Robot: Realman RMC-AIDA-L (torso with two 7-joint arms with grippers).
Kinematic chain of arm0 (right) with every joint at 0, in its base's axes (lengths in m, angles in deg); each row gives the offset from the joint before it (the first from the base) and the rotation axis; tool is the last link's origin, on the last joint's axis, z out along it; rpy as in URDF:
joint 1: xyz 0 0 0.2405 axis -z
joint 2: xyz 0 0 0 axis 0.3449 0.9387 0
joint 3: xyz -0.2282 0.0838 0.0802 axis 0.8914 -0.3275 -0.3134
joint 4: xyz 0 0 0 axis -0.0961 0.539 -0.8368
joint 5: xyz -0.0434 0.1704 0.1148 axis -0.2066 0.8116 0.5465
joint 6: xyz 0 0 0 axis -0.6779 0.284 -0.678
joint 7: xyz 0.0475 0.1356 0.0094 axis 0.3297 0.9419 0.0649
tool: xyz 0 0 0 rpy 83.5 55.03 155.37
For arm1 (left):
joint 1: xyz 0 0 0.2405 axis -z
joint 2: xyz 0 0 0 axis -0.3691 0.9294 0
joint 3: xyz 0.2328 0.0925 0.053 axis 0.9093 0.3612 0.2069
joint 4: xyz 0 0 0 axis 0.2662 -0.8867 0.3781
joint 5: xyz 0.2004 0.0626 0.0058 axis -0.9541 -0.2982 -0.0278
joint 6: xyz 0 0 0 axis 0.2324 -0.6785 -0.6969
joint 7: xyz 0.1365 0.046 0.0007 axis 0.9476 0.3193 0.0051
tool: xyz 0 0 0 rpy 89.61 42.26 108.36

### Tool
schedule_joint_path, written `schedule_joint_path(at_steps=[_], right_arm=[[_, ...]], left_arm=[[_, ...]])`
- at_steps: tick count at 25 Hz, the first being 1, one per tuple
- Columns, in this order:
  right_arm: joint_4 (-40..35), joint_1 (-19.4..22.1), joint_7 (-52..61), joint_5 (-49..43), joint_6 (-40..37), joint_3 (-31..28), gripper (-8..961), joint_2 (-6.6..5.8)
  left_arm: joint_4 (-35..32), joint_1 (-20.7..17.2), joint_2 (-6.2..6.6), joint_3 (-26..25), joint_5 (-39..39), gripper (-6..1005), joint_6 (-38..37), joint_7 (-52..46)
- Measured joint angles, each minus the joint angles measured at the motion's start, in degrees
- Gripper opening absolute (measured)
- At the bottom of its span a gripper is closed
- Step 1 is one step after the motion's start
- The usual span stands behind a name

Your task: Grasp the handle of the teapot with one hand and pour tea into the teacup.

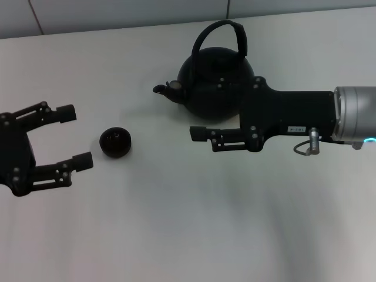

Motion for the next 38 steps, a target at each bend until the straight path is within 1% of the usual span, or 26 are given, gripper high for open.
schedule_joint_path(at_steps=[7, 12, 19, 38], right_arm=[[0.9, 0.2, 0.0, -0.1, 0.2, 0.4, 750, 0.12], [2.3, -0.1, 0.0, -0.1, 0.3, 0.5, 750, 0.14], [3.2, -0.7, 0.0, -0.1, 2.2, 1.6, 751, 0.15], [5.5, -2.4, 0.0, 0.3, 4.2, 2.1, 750, 0.23]], left_arm=[[0.3, -1.3, -0.09, 0.1, -0.1, 860, 0.3, 0.0], [2.4, -1.3, -0.12, 0.2, -0.2, 860, 0.9, 0.9], [4.5, -0.9, -0.12, 0.5, -1.6, 861, 2.3, 2.2], [4.7, -1.3, -0.21, 0.5, -1.8, 860, 2.2, 2.2]])
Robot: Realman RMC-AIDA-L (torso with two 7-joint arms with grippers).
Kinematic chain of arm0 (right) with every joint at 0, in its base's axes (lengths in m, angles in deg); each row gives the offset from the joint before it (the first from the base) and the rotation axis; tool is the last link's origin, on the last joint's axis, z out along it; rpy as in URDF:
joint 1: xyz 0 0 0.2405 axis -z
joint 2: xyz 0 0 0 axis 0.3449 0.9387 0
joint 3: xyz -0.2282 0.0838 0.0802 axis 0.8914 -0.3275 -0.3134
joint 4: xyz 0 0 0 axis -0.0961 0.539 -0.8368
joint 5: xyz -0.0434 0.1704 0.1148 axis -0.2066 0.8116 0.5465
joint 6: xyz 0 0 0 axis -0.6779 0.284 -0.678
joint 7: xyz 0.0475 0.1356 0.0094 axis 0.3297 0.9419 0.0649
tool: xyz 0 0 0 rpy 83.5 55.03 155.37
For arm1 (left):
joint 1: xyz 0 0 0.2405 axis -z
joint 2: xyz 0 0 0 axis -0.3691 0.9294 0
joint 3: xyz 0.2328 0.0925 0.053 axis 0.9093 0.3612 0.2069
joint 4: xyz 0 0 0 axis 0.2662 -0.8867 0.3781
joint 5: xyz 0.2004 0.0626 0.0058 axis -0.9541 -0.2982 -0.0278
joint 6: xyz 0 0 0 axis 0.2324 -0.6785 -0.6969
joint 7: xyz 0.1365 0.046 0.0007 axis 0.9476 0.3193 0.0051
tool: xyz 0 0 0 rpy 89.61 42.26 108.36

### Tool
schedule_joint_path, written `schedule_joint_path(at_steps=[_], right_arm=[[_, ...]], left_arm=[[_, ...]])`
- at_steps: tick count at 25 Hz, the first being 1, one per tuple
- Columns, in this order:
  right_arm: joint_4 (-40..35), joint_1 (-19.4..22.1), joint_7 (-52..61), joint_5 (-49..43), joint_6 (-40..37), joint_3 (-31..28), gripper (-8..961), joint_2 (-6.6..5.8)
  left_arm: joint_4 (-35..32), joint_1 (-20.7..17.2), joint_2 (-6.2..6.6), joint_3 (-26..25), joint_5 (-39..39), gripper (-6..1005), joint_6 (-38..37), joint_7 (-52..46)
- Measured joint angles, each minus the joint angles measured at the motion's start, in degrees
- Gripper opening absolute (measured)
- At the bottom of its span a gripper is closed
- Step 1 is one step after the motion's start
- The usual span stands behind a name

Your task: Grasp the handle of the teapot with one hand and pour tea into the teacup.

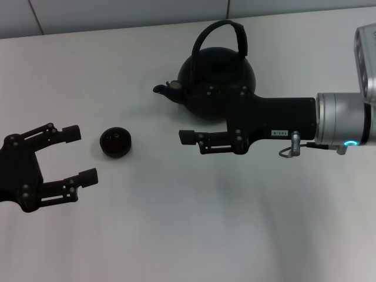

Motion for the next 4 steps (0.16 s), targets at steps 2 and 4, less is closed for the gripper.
schedule_joint_path(at_steps=[2, 4], right_arm=[[0.3, -0.2, 0.0, 0.0, 0.0, 0.0, 750, 0.00], [0.4, -0.3, 0.0, 0.0, 0.0, 0.0, 750, 0.01]], left_arm=[[0.0, 0.0, 0.00, 0.0, 0.0, 860, 0.0, 0.0], [0.0, 0.0, 0.00, 0.0, 0.0, 860, 0.0, 0.0]])
